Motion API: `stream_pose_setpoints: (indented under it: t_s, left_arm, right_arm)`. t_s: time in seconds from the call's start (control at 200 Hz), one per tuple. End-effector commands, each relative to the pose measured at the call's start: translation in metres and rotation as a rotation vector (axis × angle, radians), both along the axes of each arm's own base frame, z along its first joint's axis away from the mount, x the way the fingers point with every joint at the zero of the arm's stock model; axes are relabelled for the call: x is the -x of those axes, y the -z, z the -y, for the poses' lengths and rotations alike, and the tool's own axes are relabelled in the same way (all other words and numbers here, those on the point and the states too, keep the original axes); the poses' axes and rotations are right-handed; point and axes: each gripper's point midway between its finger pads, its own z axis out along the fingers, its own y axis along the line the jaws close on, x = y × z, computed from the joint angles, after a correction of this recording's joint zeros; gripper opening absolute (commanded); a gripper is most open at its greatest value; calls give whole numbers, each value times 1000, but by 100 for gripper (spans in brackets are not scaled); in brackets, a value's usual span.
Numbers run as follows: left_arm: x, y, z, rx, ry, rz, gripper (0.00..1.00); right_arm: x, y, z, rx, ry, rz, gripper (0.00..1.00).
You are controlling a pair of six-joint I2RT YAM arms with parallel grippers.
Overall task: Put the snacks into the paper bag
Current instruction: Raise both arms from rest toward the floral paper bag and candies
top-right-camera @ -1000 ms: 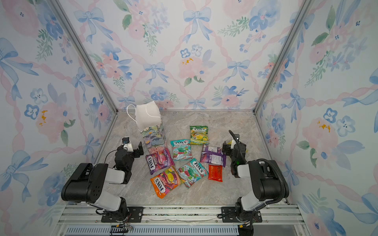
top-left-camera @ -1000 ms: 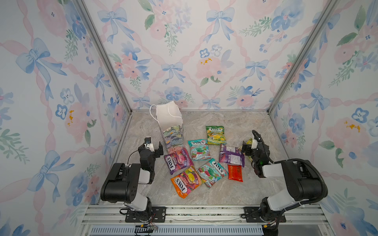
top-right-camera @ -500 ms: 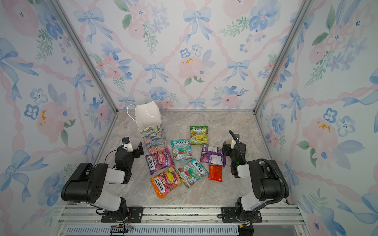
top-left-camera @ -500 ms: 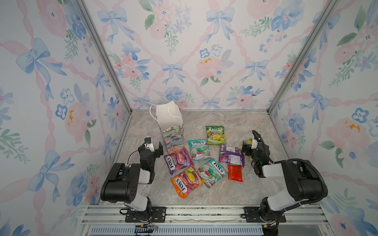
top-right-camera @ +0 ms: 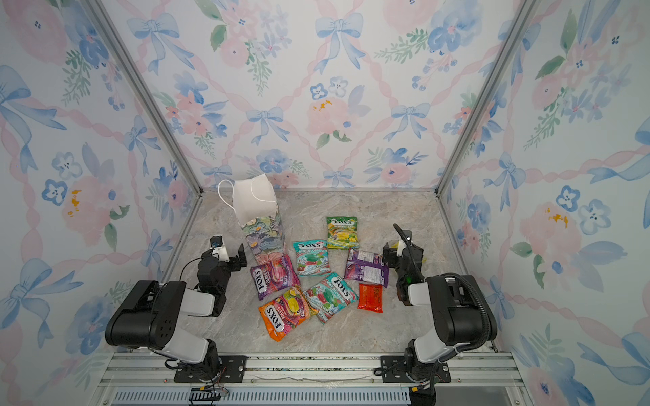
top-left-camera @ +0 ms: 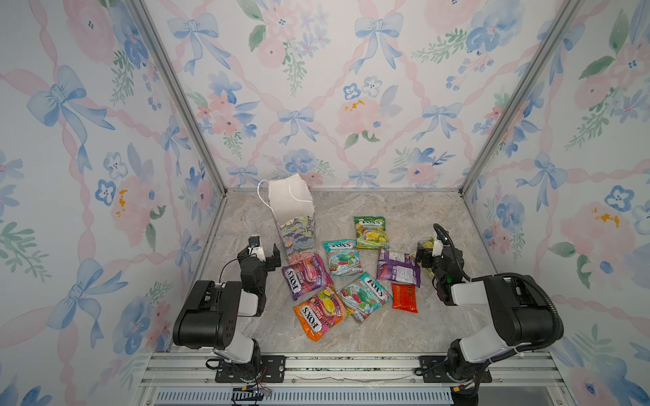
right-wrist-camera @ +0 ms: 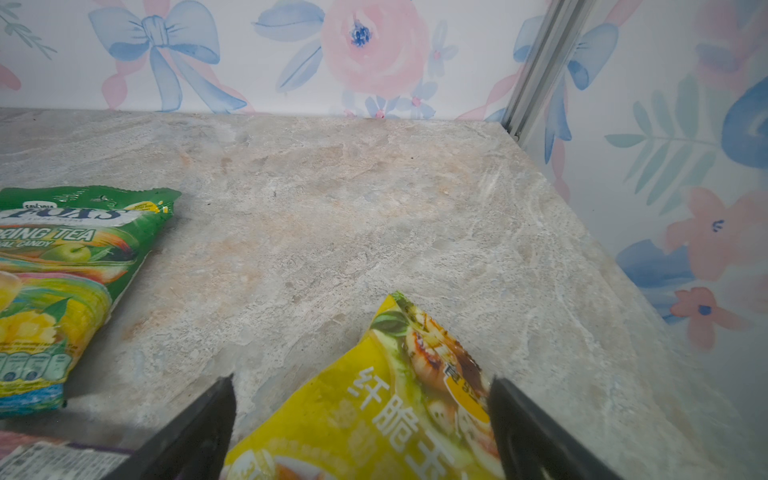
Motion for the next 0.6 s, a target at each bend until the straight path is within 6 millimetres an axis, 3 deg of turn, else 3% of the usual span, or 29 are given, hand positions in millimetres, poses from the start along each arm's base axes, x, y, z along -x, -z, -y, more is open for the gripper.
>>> stream_pose_setpoints:
  t_s: [0.0, 0.065, 0.155, 0.23, 0.285, 0.355, 0.415, 0.515, 0.595]
  left_arm:
    - [-2, -3, -2, -18, -10, 6, 98]
    - [-1, -10, -3, -16, -19, 16, 98]
    - [7, -24, -21, 3, -134, 15, 98]
    - [13, -40, -38, 62, -252, 9, 98]
    - [16, -53, -38, 106, -264, 21, 98]
    - [18, -72, -33, 161, -237, 60, 98]
    - [26, -85, -37, 261, -272, 126, 98]
    - [47, -93, -52, 469, -394, 220, 98]
    - [50, -101, -44, 496, -316, 231, 98]
  right_arm:
    - [-4, -11, -2, -14, 0, 29, 97]
    - [-3, -19, 0, -15, 8, 35, 96]
    - [-1, -36, -3, -9, -2, -29, 96]
    - [-3, -68, -5, -70, 21, -85, 96]
    - [-5, -90, -13, -87, 9, -65, 96]
    - [-5, -125, -22, -79, 31, 7, 97]
    - [-3, -149, -11, -197, 154, 120, 97]
    - [6, -150, -3, -375, 161, 130, 97]
    - [7, -142, 10, -477, 155, 160, 96]
